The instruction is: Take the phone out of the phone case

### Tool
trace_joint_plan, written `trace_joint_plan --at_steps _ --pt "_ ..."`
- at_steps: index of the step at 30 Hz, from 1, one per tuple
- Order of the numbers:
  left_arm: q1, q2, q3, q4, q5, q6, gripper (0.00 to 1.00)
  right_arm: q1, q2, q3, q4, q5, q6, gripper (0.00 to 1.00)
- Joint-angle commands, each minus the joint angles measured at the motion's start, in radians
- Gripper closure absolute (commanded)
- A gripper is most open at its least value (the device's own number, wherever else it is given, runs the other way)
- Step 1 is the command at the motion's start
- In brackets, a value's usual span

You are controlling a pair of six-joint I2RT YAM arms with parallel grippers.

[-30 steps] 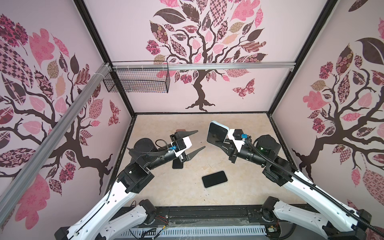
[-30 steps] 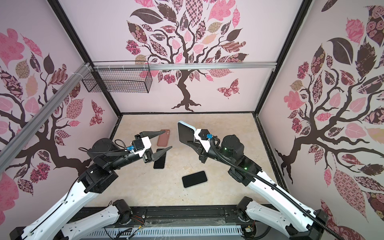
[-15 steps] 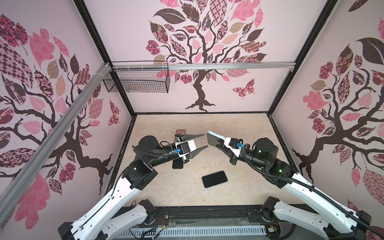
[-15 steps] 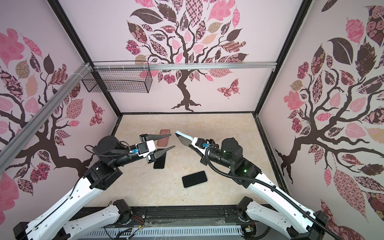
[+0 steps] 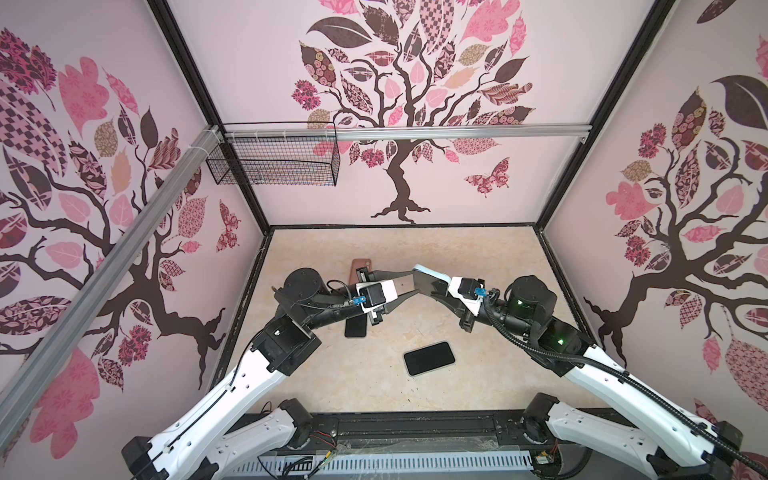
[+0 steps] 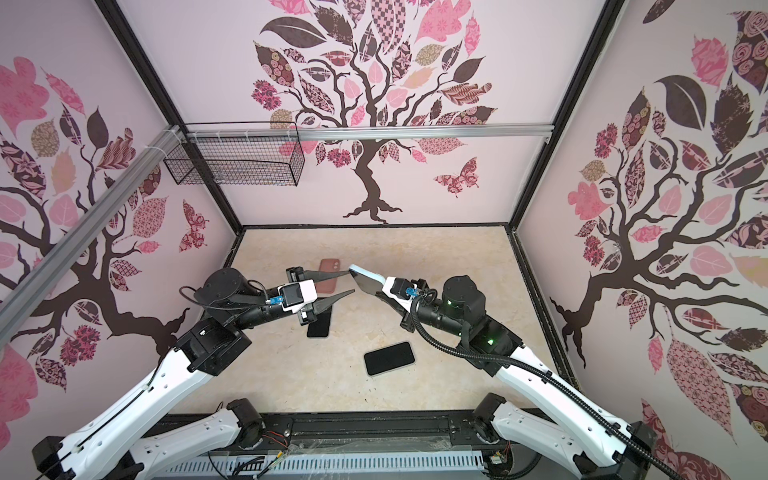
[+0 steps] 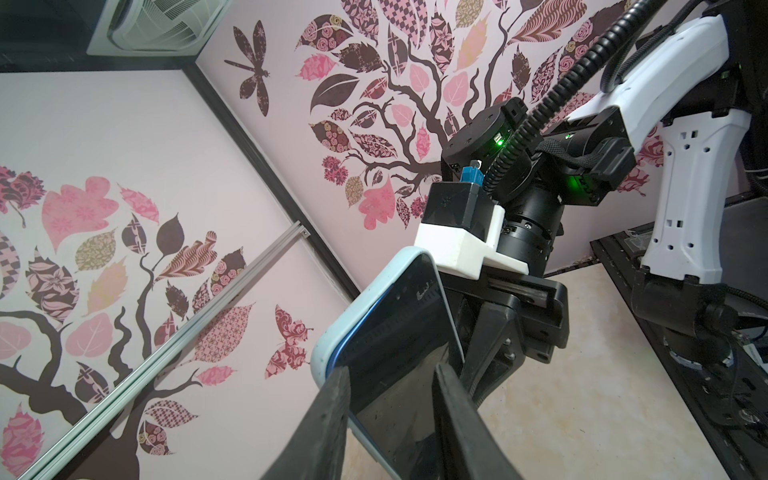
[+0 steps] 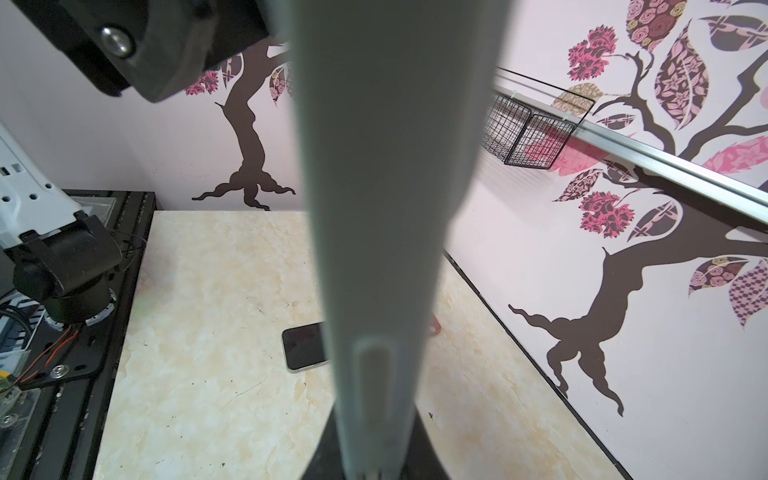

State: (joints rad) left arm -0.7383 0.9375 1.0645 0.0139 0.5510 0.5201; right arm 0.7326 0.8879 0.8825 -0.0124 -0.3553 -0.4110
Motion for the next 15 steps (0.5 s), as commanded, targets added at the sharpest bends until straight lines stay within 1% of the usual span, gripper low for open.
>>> trace_joint_plan --at_steps 1,7,15 --pt "-0.003 0.000 0.031 0.024 0.006 -0.008 0.63 0.002 -0.021 0.035 0.061 -0.033 0.005 1.00" --pt "-0.003 -0.008 0.014 0.052 -0.035 -0.013 0.63 0.002 -0.034 0.024 0.069 -0.014 0.011 1.00" --pt "-0.003 -0.005 0.009 0.049 -0.045 -0.014 0.62 0.002 -0.032 0.026 0.071 -0.033 0.015 1.00"
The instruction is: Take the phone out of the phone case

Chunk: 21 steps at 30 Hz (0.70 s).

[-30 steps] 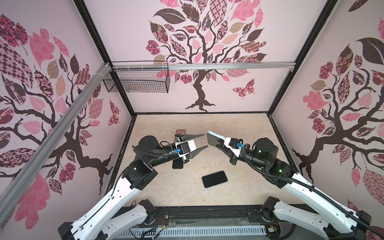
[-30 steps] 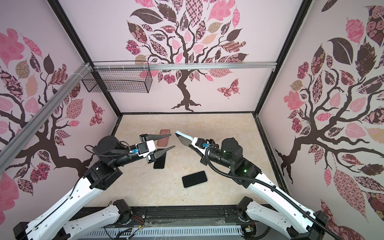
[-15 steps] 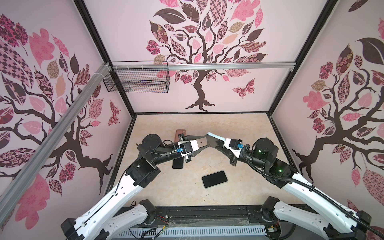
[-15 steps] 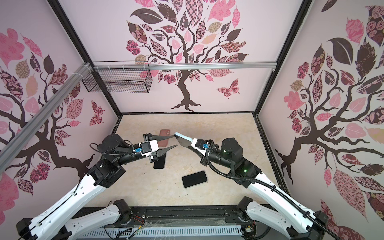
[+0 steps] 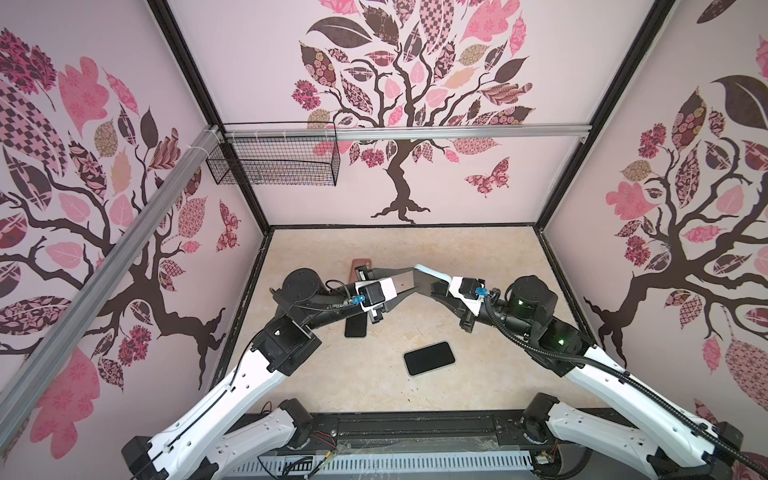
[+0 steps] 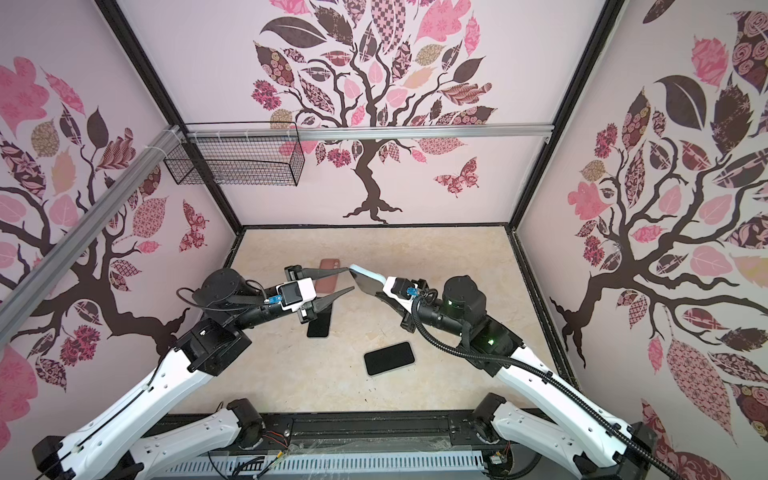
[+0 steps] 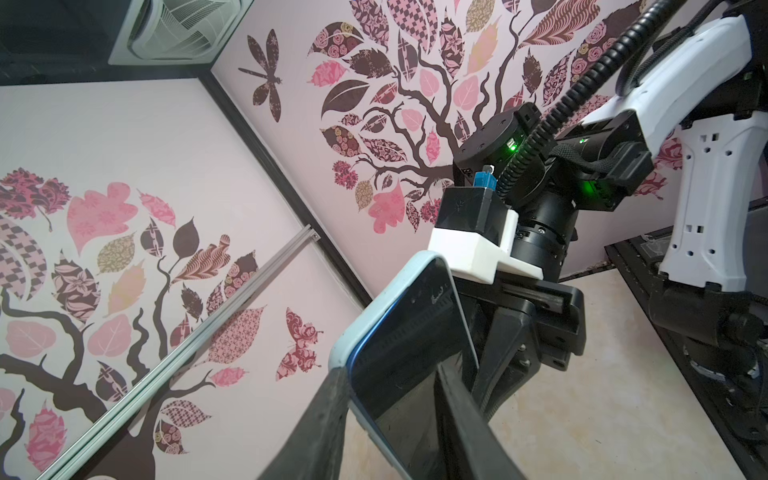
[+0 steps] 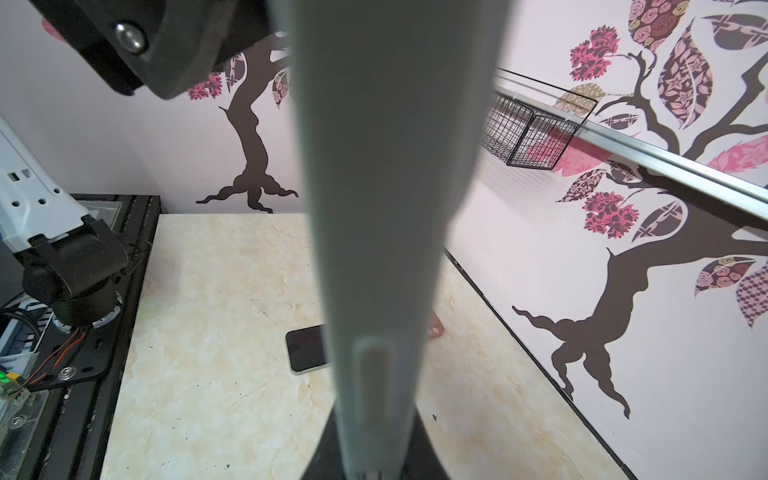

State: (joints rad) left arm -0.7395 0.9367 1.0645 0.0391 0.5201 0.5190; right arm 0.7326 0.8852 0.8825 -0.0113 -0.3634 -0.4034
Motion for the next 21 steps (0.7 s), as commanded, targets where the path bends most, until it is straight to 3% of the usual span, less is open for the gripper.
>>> trace_joint_plan --at_steps 1,21 --pt "-0.001 -0.003 0.009 0.022 -0.015 -0.013 0.62 0.003 -0.029 0.026 0.070 -0.030 0.009 1.00" --pt "-0.003 0.046 0.011 -0.039 0.003 0.022 0.63 0.003 -0.009 0.063 0.027 -0.105 0.005 1.00"
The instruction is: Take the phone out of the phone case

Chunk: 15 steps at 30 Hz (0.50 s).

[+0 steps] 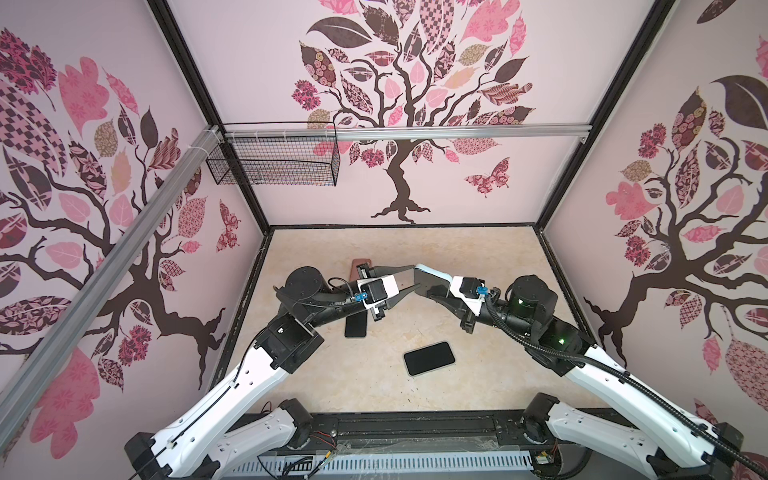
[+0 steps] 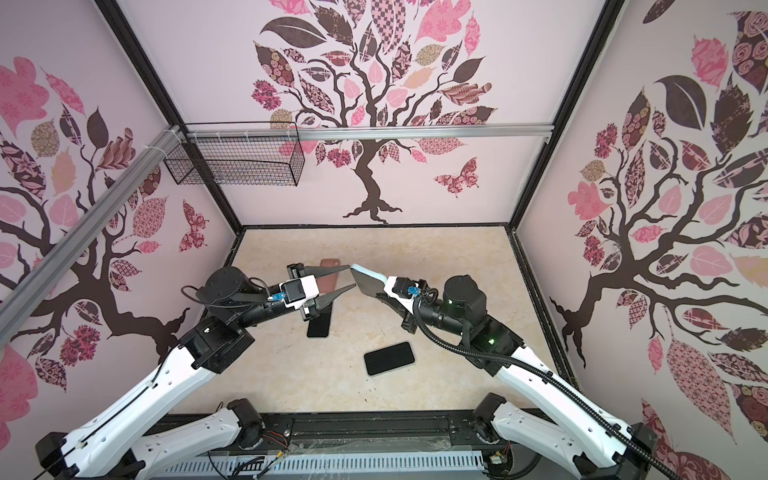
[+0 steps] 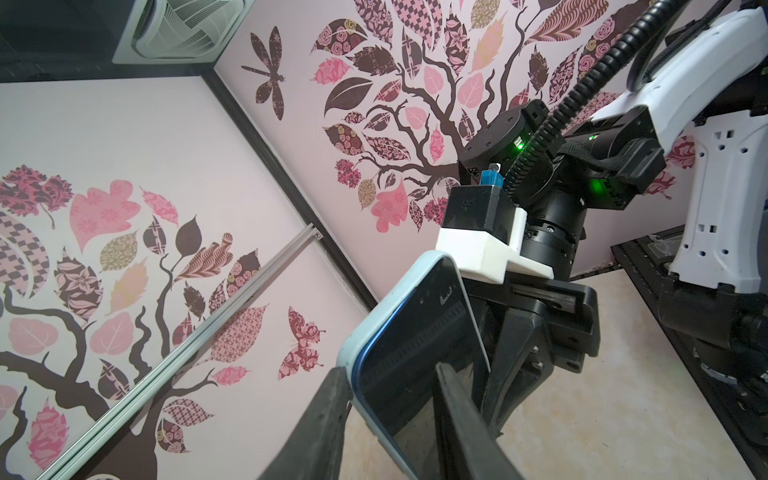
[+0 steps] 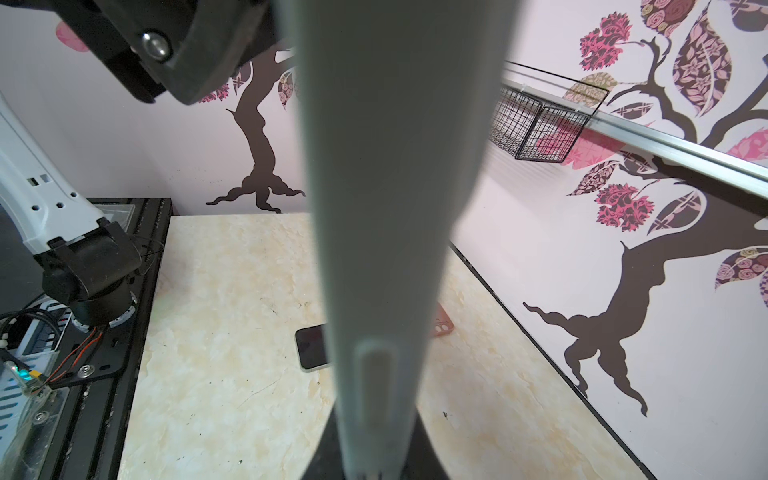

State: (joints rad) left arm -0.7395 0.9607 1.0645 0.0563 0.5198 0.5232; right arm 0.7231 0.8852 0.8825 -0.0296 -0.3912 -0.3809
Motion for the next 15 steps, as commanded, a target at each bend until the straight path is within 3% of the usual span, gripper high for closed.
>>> trace_joint_plan --at_steps 1,15 --pt "-0.003 0.024 0.012 -0.068 -0.004 0.028 0.63 0.013 -0.007 0.065 0.043 -0.082 -0.019 1.00" --pt "-0.012 0.069 0.025 -0.135 -0.017 0.075 0.64 0.015 0.021 0.092 0.025 -0.157 -0.044 1.00"
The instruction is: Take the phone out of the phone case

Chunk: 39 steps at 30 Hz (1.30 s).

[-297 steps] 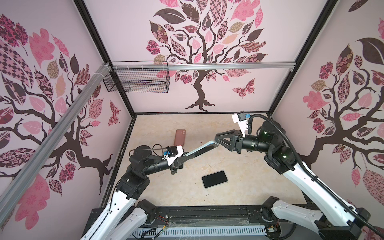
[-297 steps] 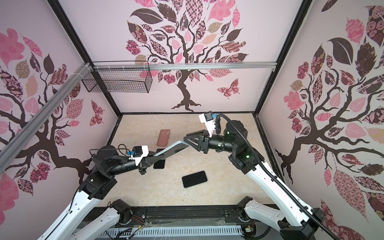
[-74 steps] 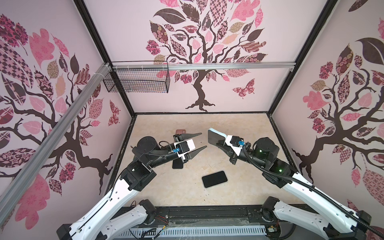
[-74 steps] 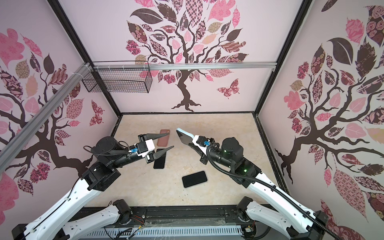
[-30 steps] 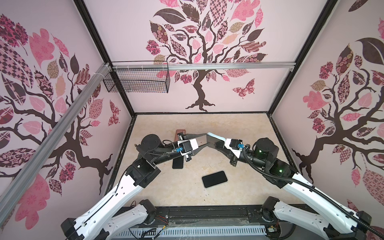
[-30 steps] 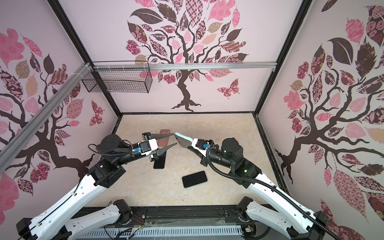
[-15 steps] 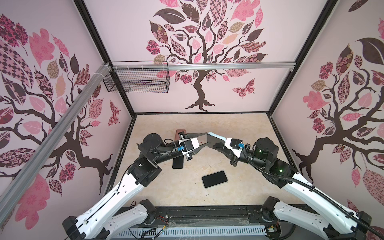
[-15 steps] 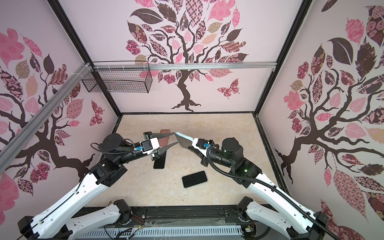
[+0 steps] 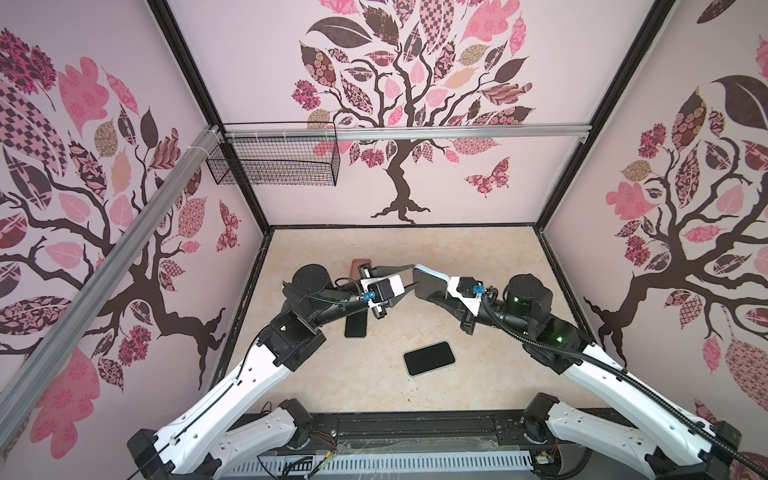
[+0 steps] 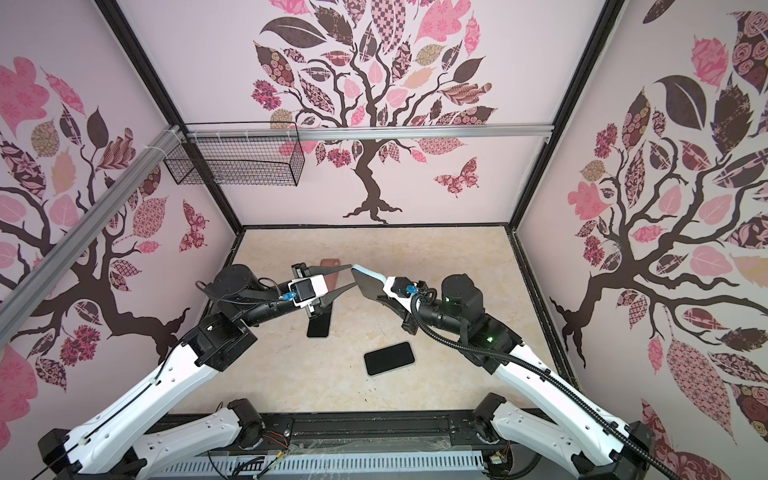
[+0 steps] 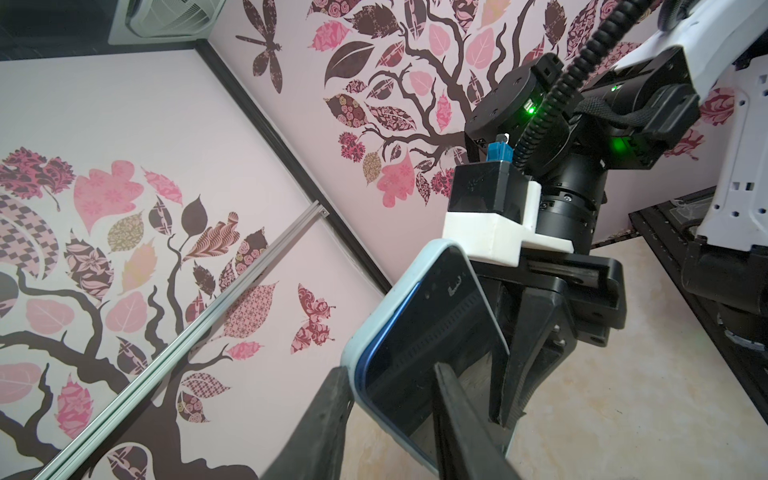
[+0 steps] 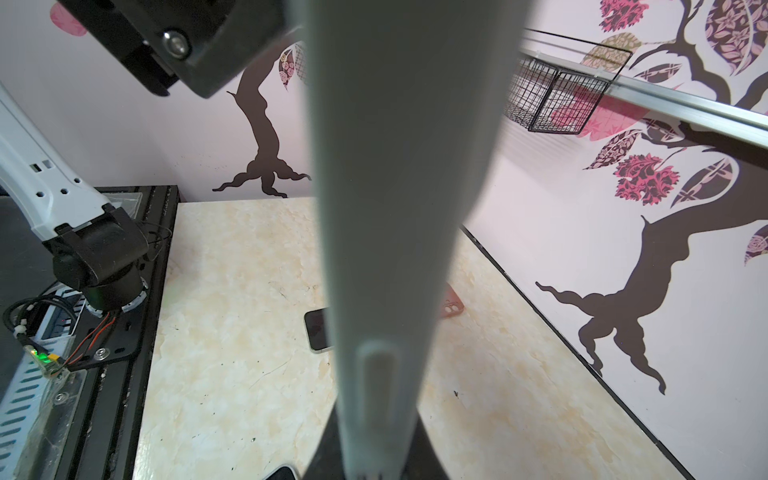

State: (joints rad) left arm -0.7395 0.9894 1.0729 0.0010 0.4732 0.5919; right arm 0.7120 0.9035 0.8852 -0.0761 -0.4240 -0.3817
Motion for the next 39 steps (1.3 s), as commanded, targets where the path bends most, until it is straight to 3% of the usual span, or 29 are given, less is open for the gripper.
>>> trace_joint_plan --at_steps 1,8,14,18,39 --pt "-0.013 0.044 0.018 -0.084 0.035 0.005 0.64 0.027 0.006 0.090 0.070 -0.128 -0.046 1.00" --pt "-0.018 0.057 0.017 -0.098 0.050 -0.005 0.65 0.029 0.003 0.084 0.085 -0.107 -0.030 1.00" --pt "-0.018 0.000 -0.046 0.044 -0.083 -0.056 0.61 0.030 -0.040 0.034 0.163 0.051 0.045 1.00" --pt "-0.019 -0.021 -0.052 0.068 -0.105 -0.053 0.58 0.030 -0.035 0.039 0.149 0.092 0.065 1.00" --pt "-0.028 -0.029 -0.046 0.094 -0.038 -0.069 0.63 0.030 -0.005 0.065 0.108 0.096 0.104 1.00"
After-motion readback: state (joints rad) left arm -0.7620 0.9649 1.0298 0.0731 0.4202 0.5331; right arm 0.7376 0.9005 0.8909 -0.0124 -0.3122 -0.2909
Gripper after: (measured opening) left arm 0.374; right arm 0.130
